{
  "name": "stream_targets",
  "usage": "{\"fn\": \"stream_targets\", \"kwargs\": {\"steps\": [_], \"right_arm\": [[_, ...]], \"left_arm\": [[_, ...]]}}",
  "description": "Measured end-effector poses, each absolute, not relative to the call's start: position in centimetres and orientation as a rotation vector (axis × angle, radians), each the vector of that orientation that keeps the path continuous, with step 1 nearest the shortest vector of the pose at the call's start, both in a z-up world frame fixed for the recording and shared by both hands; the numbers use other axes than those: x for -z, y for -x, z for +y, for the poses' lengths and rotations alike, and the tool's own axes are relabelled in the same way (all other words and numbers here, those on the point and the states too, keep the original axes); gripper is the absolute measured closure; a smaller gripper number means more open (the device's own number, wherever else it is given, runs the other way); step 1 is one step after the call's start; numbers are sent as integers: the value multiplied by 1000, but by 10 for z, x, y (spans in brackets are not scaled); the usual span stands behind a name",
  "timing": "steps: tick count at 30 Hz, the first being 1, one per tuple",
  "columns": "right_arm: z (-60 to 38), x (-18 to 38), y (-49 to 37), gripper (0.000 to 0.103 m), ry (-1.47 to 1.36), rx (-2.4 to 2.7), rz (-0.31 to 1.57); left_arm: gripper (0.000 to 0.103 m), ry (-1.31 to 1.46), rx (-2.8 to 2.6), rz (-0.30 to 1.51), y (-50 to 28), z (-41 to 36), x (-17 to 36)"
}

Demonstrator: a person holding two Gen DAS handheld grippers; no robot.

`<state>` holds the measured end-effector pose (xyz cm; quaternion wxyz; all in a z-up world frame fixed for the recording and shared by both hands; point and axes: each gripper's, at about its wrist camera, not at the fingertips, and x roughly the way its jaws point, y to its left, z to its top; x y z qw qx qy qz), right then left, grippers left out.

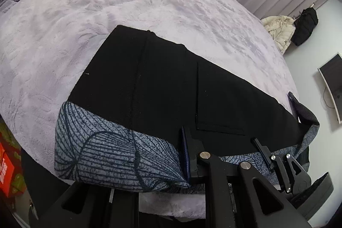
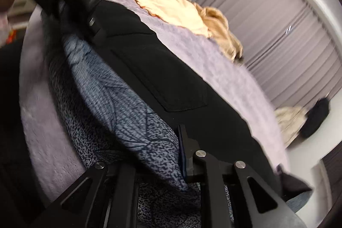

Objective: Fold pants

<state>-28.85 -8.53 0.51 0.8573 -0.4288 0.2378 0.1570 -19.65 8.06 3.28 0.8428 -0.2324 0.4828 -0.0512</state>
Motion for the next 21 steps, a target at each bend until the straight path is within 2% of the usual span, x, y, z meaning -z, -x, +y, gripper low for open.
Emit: {"fn": "stream_targets", "kwargs": {"steps": [2, 3, 4, 5, 6, 7, 8, 12, 16, 19, 21], "right_arm": [[-84, -4, 291, 83, 946, -314, 477], [-85, -7, 292, 81, 951, -332, 478], [-88, -12, 292, 74, 942, -355, 487], [-94, -21, 291, 67, 902, -392, 507], [-103, -33, 290, 50, 830, -430, 531], [-114, -46, 287, 38, 742, -461, 545], [-123, -56, 284, 35, 654, -489, 557], [-165, -82, 246, 32, 209, -519, 672], [-177, -47, 222, 33, 177, -409, 872], [-193, -53, 233, 33, 144, -423, 839], [-219, -71, 236, 33, 49, -360, 785]], "left_arm": [[47, 476, 77, 981, 205, 88, -44], [22, 476, 55, 948, 211, 94, -51], [14, 482, 24, 897, 219, 101, -61], [14, 491, 6, 854, 226, 107, -68], [14, 493, -7, 827, 231, 112, -74], [14, 496, -21, 804, 234, 117, -80], [14, 500, -33, 787, 235, 118, -84], [14, 462, -22, 807, 205, 94, -88], [14, 347, 59, 923, 170, 37, -73], [14, 185, 54, 1111, 149, -1, -33], [6, 68, 25, 1046, 154, -20, -31]]}}
